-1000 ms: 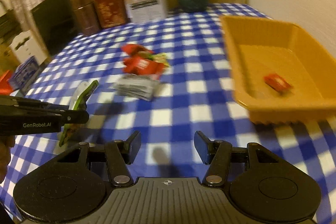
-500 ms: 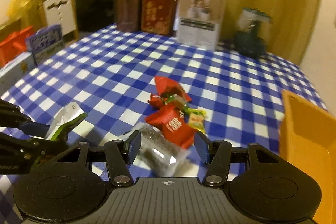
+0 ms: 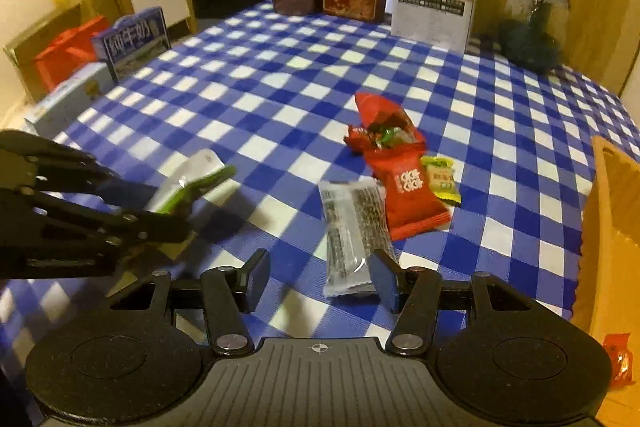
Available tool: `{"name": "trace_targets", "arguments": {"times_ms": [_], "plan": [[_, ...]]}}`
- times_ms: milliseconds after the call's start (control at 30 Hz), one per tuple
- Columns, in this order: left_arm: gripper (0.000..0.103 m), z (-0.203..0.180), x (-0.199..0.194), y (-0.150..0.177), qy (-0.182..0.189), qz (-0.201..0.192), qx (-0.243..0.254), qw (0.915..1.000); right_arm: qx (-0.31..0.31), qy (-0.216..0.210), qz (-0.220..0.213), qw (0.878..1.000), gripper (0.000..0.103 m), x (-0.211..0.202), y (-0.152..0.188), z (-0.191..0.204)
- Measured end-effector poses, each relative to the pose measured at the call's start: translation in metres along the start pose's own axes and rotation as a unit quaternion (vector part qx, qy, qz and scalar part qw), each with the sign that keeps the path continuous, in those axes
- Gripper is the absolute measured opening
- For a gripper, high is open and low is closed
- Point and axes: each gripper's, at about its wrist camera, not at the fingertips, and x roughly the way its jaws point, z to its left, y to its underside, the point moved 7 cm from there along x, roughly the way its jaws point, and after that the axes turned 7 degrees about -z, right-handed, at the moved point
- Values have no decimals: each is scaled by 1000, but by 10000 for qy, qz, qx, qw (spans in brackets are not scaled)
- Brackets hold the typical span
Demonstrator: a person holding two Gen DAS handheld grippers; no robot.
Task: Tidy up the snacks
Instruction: 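Grasp the clear seaweed snack packet with the right gripper while the left holds the pouch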
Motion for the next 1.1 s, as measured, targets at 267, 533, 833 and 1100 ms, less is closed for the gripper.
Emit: {"name": "trace_targets", "arguments": {"times_ms": [267,533,833,1100], "plan": [[26,-4,4,0,15,10,5,10000,-3,398,-88,9992,56,22,-12,-11],[26,-7,9,1,24,9,58,10000,49,579,36,9983,43,36,-1,-15],[27,-6,12,6,-71,10,112,9999,380,558,-47,9977,38,17,11,-6],[26,-11,10,7,-132,-15,144,9998,884,686,-172,9936,38,-9,27,1]]}}
